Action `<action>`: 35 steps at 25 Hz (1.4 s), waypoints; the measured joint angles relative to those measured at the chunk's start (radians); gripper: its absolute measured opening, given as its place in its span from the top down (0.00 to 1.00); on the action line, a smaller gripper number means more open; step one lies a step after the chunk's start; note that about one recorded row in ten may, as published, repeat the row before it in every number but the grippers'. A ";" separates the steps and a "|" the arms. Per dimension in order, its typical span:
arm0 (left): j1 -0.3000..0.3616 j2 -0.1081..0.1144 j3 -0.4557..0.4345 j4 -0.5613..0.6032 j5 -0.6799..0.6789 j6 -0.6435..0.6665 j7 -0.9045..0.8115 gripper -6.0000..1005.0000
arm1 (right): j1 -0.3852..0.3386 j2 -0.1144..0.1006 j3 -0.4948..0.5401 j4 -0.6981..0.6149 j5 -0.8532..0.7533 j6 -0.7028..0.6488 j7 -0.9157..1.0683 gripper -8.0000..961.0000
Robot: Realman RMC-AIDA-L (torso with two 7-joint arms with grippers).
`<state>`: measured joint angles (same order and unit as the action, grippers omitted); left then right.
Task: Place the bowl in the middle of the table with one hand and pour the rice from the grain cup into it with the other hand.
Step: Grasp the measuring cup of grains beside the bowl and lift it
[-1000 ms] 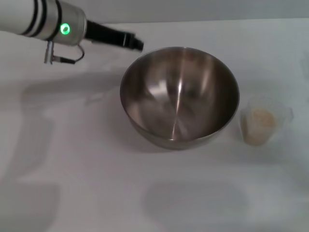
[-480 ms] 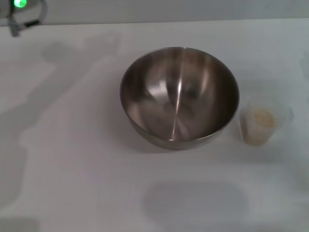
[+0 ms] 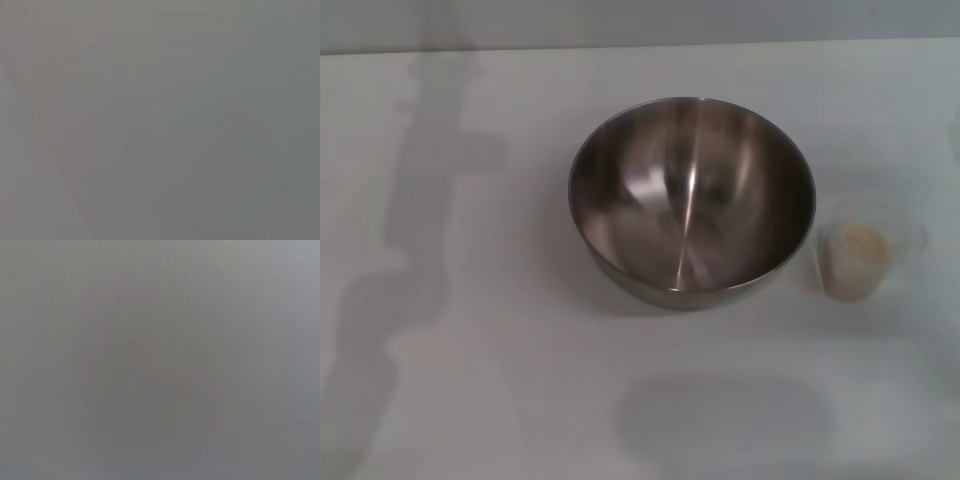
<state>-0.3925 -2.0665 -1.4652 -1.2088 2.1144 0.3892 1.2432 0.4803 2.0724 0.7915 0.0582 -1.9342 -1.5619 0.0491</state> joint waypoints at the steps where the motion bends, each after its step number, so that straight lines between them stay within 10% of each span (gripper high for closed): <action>1: 0.003 -0.002 0.087 0.059 0.077 0.192 -0.013 0.78 | 0.000 0.000 0.000 0.000 0.000 0.000 0.000 0.33; 3: -0.009 -0.003 0.194 0.182 0.163 0.484 -0.090 0.78 | 0.004 0.000 0.001 0.000 0.000 0.014 0.000 0.33; 8: -0.006 0.000 0.251 0.282 0.198 0.738 -0.434 0.77 | 0.005 0.001 0.007 0.001 0.000 0.018 0.002 0.33; 11: 0.004 0.002 0.252 0.287 0.202 0.744 -0.523 0.77 | 0.001 0.002 0.009 0.003 0.000 0.018 0.004 0.33; 13: 0.037 0.007 0.235 0.350 0.303 0.670 -0.983 0.77 | -0.008 0.004 0.009 0.006 0.000 0.019 0.007 0.33; 18: 0.015 0.010 0.174 0.485 0.503 0.541 -1.379 0.77 | -0.033 0.006 0.009 0.021 0.000 0.019 0.008 0.33; 35: 0.019 0.011 0.063 0.590 0.665 0.504 -1.543 0.34 | -0.284 0.010 -0.146 0.150 -0.013 -0.041 -0.008 0.33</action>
<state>-0.3735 -2.0559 -1.4023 -0.6188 2.7790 0.8936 -0.2999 0.1967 2.0825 0.6457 0.2085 -1.9474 -1.6025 0.0406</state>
